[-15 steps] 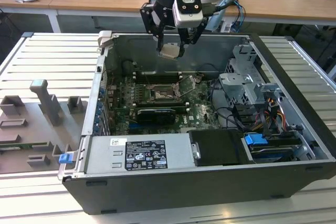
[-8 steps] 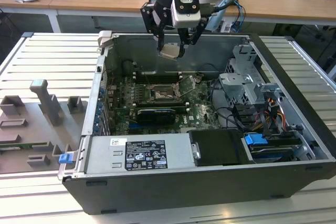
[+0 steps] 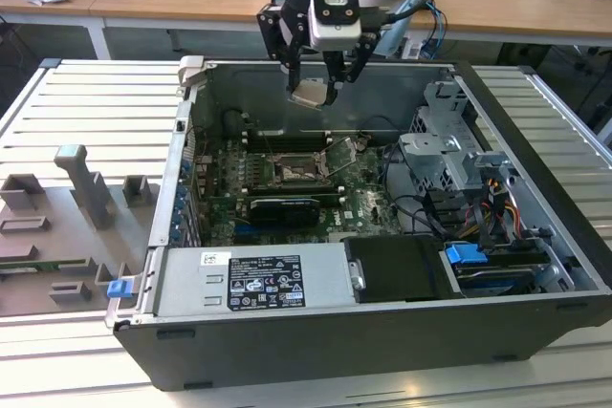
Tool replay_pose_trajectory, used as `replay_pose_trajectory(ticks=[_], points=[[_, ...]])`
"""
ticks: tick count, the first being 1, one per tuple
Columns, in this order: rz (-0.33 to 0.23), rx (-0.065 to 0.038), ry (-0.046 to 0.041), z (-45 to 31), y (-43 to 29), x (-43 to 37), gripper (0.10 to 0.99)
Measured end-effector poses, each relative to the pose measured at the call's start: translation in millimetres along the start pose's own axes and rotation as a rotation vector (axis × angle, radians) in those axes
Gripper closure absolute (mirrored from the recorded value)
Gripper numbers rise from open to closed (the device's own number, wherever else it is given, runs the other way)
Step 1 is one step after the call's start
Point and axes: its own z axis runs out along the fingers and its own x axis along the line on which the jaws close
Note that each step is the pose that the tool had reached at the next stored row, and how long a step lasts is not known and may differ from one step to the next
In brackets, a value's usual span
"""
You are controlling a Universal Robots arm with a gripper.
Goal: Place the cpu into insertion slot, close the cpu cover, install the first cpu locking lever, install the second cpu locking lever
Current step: 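Place the cpu into insertion slot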
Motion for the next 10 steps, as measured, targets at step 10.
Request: replay_pose_trajectory(ticks=[10], points=[[0.057,-0.001,-0.0051,0.0,0.0,0.0,0.545]])
